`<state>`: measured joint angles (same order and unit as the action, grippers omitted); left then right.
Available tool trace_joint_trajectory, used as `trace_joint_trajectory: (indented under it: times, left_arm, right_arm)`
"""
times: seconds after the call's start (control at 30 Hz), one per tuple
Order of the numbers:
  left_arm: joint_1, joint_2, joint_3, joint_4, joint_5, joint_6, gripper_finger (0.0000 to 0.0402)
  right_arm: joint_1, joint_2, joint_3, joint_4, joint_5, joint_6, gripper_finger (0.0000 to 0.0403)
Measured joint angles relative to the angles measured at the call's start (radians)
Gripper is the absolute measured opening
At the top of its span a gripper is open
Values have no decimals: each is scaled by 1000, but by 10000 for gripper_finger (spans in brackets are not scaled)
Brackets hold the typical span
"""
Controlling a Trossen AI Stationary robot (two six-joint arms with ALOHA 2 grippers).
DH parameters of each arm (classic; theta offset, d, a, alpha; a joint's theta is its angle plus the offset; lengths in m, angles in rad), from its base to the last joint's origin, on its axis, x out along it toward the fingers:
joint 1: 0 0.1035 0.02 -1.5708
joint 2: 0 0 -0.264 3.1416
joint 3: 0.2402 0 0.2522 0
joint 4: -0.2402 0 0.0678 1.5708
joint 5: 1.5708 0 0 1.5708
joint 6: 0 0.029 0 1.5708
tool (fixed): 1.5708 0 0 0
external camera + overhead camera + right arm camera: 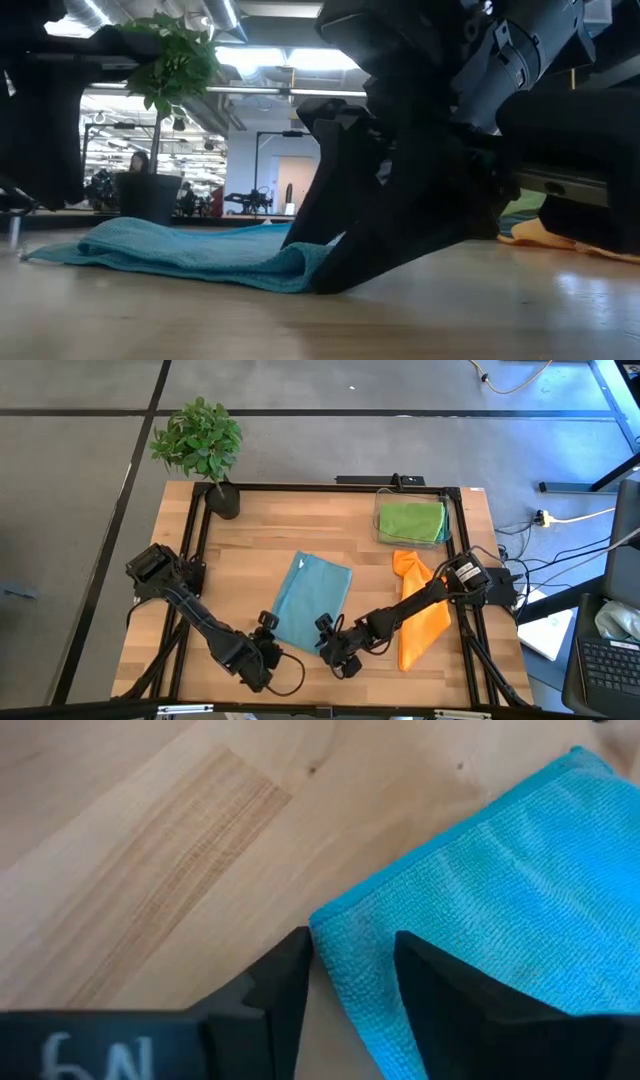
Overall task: Fold microfiber towels
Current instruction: Fold the light blue microfiber towel
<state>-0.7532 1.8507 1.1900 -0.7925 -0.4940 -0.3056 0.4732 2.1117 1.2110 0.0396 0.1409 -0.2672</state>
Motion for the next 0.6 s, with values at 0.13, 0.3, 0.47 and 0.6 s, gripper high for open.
trace_joint_trajectory:
  times: [0.13, 0.3, 0.47, 0.6]
  left_arm:
    - [15, 0, -9, 9, -3, 78, 67]
    - [54, 2, -54, 35, 4, 125, 115]
    - [87, 2, -78, 43, 45, 125, 142]
    - [101, 2, -78, 56, 59, 113, 144]
  right_arm:
    - [1, 0, -1, -1, -5, 0, 121]
    - [1, 1, -2, -2, -18, 2, 71]
    - [1, 1, -2, -4, -38, 26, 37]
    - [1, 1, -2, -7, -39, 25, 25]
